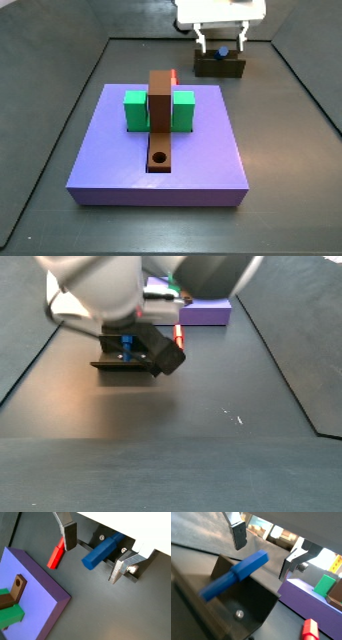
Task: Pick up the blue object. Move up. Place the blue object on the fixture. Regrasp the blue object. Move to above the board. Insert the blue object.
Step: Regrasp the blue object.
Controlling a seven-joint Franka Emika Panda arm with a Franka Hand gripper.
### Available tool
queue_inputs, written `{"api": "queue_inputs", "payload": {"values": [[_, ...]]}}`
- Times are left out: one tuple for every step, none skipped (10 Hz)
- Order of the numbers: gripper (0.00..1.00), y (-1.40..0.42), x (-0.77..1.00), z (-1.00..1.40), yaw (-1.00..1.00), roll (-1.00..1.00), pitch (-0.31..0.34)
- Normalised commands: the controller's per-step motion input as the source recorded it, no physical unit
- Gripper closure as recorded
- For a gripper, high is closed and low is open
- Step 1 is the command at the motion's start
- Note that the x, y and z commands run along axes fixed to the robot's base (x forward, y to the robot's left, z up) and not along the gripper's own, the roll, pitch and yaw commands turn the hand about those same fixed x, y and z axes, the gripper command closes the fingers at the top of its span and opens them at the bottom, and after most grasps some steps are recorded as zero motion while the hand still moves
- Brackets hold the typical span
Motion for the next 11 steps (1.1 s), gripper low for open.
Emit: {"api": "queue_inputs", "payload": {"values": [[0.0,0.0,0.0,0.29,0.09,1.0,0.0],[0.0,0.0,0.08,0.19,0.17,1.0,0.0],[0.0,0.0,0.1,0.19,0.2,1.0,0.02],[0.0,0.0,0.26,0.25,0.2,1.0,0.0],[0.0,-0.06,0.3,0.25,0.12,1.0,-0.069],[0.0,-0.02,0.27,0.08,0.09,1.0,-0.069],[0.0,-0.01,0.34,0.07,0.21,1.0,0.0],[0.0,-0.01,0.3,0.06,0.2,1.0,0.0],[0.0,-0.02,0.2,0.05,0.19,1.0,0.063],[0.0,-0.08,0.01,0.08,0.17,1.0,0.249],[0.0,-0.11,-0.03,0.14,0.15,1.0,0.42]]}}
